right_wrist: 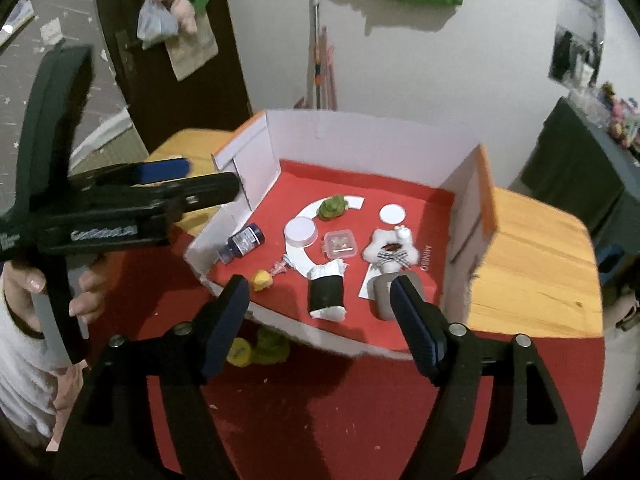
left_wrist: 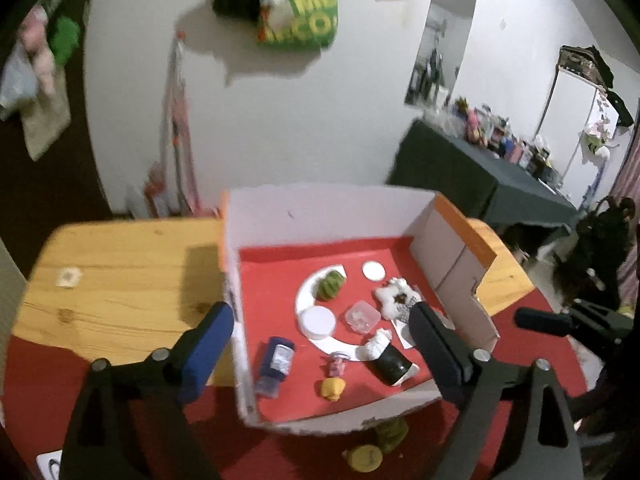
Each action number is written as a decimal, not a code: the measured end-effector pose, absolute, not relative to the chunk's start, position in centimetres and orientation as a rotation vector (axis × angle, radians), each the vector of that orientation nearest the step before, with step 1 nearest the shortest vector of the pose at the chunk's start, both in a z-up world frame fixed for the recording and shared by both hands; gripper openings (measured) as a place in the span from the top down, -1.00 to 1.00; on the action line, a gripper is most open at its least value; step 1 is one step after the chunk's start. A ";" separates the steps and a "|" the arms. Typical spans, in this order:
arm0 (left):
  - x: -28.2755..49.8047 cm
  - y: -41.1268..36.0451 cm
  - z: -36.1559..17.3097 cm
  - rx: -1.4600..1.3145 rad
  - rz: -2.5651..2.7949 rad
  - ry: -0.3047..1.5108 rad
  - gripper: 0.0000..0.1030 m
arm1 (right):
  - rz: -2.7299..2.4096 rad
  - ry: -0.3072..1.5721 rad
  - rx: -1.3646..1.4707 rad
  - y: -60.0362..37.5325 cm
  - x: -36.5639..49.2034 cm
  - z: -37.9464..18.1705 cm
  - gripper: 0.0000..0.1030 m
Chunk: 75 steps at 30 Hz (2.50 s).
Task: Organize objects
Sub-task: 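Withdraw both tools from the box back over the carpet, then move both tools toward the yellow round cap and green plush ball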
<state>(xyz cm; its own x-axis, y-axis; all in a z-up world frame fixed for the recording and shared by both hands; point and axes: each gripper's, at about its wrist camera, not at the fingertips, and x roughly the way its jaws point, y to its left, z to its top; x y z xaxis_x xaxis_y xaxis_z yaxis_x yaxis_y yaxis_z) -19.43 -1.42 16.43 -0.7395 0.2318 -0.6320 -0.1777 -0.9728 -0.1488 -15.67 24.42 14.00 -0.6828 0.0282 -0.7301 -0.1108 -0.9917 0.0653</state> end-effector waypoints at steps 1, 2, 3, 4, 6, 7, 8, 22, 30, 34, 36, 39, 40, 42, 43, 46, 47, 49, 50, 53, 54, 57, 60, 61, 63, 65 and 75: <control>-18.6 -1.5 16.7 -0.980 2.762 -0.102 -0.86 | 2.811 0.164 -1.194 24.3 -14.9 14.3 -0.45; -17.7 -1.7 17.0 -0.951 2.784 -0.092 -0.88 | 2.815 0.170 -1.164 24.1 -14.0 14.5 -0.46; -16.5 -1.8 17.2 -0.915 2.803 -0.088 -0.91 | 2.817 0.173 -1.147 24.0 -13.4 14.7 -0.47; -15.7 -1.9 17.4 -0.890 2.814 -0.088 -0.92 | 2.818 0.173 -1.124 24.0 -12.9 14.7 -0.48; -14.1 -2.1 17.4 -0.849 2.839 -0.086 -0.96 | 2.824 0.165 -1.078 23.4 -11.3 15.2 -0.59; -13.4 -2.2 17.4 -0.833 2.848 -0.088 -0.98 | 2.833 0.166 -1.058 23.3 -10.8 15.3 -0.60; -12.6 -2.3 17.3 -0.814 2.853 -0.100 -0.99 | 2.842 0.171 -1.036 23.2 -10.2 15.3 -0.62; -7.5 -1.4 14.7 -0.760 2.891 -0.106 -0.99 | 2.795 0.083 -0.813 21.1 -5.3 13.5 -0.90; -6.0 -0.9 12.6 -0.793 2.895 -0.104 -0.99 | 2.764 0.090 -0.825 20.5 -5.2 11.3 -0.91; -5.9 -1.0 10.9 -0.851 2.891 -0.113 -0.99 | 2.735 0.110 -0.852 20.6 -5.5 9.8 -0.91; -5.9 -1.2 9.8 -0.890 2.889 -0.127 -0.99 | 2.722 0.127 -0.873 20.8 -5.7 9.0 -0.91; -6.4 -1.4 8.2 -0.963 2.858 -0.160 -0.99 | 2.700 0.162 -0.909 21.3 -6.0 7.8 -0.91; -6.6 -1.5 7.8 -0.986 2.844 -0.172 -0.99 | 2.693 0.175 -0.920 21.5 -6.0 7.4 -0.91; -7.0 -1.6 6.8 -1.036 2.810 -0.199 -0.99 | 2.681 0.202 -0.941 21.9 -6.2 6.9 -0.91; -7.1 -1.6 6.5 -1.054 2.801 -0.207 -0.99 | 2.674 0.215 -0.951 22.1 -6.2 6.6 -0.91; -7.4 -1.5 5.8 -1.087 2.791 -0.211 -0.99 | 2.666 0.237 -0.965 22.5 -6.3 6.2 -0.91; -7.4 -1.4 5.7 -1.092 2.789 -0.205 -0.99 | 2.662 0.242 -0.968 22.6 -6.4 6.0 -0.91; -7.5 -1.2 5.5 -1.098 2.785 -0.192 -0.99 | 2.658 0.245 -0.975 22.8 -6.5 5.9 -0.91; -7.6 -1.1 5.4 -1.101 2.784 -0.190 -0.99 | 2.657 0.246 -0.978 22.9 -6.6 5.8 -0.91; -7.9 -0.7 5.1 -1.131 2.765 -0.181 -0.99 | 2.652 0.244 -0.985 23.1 -6.8 5.5 -0.91; -8.0 -0.6 4.9 -1.142 2.760 -0.179 -0.99 | 2.649 0.245 -0.987 23.1 -6.8 5.4 -0.91; -8.5 0.0 4.5 -1.179 2.732 -0.159 -0.99 | 2.647 0.253 -0.998 23.5 -7.0 5.1 -0.91; -9.1 0.7 4.2 -1.200 2.715 -0.133 -0.99 | 2.643 0.247 -1.010 23.9 -7.2 4.9 -0.91; -9.4 0.8 4.1 -1.208 2.712 -0.122 -0.99 | 2.642 0.241 -1.010 23.9 -7.2 4.8 -0.91; -10.0 1.2 4.0 -1.214 2.707 -0.106 -0.99 | 2.635 0.225 -1.009 24.2 -7.2 4.7 -0.91; -10.7 1.3 4.0 -1.221 2.701 -0.093 -0.99 | 2.633 0.217 -1.014 24.4 -7.3 4.6 -0.91; -12.8 1.0 3.4 -1.239 2.651 0.028 -0.99 | 2.714 0.261 -1.211 24.8 -10.5 3.2 -0.91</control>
<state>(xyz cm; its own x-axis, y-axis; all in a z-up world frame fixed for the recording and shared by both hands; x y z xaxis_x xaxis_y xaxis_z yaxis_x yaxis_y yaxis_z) -12.76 0.96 3.43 -0.6225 0.1850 -0.7605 -0.2012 -0.9768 -0.0729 -10.46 24.82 3.18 -0.6600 0.0732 -0.7477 -0.2144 -0.9722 0.0941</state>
